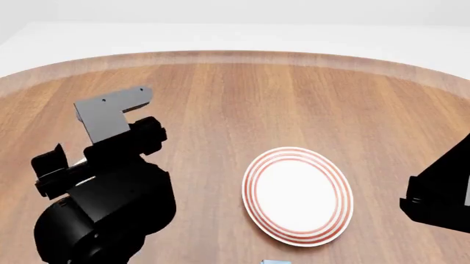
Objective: Pick up the white mug and put it on the plate, and put the chocolate pudding to the right of the plate.
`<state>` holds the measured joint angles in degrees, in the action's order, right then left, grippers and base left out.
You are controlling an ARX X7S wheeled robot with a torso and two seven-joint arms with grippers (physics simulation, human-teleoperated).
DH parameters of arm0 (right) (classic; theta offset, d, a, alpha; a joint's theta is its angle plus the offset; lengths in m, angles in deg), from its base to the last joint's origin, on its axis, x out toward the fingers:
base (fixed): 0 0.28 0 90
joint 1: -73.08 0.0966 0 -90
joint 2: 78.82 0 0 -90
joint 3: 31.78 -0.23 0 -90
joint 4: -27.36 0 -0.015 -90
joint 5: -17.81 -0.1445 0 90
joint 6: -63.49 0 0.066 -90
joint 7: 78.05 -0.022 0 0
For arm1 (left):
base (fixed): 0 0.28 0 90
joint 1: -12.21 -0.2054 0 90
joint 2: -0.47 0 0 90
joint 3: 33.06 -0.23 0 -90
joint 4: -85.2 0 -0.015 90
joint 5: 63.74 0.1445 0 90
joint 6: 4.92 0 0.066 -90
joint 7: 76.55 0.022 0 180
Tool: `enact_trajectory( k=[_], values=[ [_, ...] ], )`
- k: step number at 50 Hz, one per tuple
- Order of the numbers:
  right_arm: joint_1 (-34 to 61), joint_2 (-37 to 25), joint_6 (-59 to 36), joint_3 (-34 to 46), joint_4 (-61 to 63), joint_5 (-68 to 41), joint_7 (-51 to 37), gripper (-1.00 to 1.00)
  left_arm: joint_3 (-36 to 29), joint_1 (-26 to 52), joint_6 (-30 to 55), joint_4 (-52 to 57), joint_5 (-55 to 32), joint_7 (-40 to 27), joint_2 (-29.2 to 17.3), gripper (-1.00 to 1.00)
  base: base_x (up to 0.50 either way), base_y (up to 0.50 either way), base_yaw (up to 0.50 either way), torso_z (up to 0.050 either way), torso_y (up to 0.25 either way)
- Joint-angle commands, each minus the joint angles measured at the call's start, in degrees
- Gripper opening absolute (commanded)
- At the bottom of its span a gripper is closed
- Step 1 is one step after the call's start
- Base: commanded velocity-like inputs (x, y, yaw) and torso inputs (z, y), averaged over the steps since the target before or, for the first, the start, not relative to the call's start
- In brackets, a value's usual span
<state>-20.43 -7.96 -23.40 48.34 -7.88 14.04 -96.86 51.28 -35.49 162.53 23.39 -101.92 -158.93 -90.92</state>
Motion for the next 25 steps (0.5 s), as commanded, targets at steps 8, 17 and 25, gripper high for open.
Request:
enact_trajectory(
  k=[8, 17, 25],
  values=[
    [-0.68, 0.76, 1.79, -0.67, -0.95, 0.43, 1.07, 1.00, 1.41, 4.56, -5.76, -14.80, 1.07, -7.60, 1.38, 1.00, 0.00, 0.00, 0.00, 0.000, 0.000],
    [-0.81, 0.66, 1.94, -0.50, -1.08, 0.38, 0.84, 1.00, -1.44, 6.65, -4.41, -18.97, 3.93, -7.56, 1.35, 1.00, 0.00, 0.00, 0.00, 0.000, 0.000],
    [-0.59, 0.56, 2.01, 0.06, -1.37, 0.40, 0.75, 1.00, -2.57, 6.69, -5.84, -23.35, 4.09, -7.37, 1.24, 1.00, 0.00, 0.00, 0.00, 0.000, 0.000]
  ],
)
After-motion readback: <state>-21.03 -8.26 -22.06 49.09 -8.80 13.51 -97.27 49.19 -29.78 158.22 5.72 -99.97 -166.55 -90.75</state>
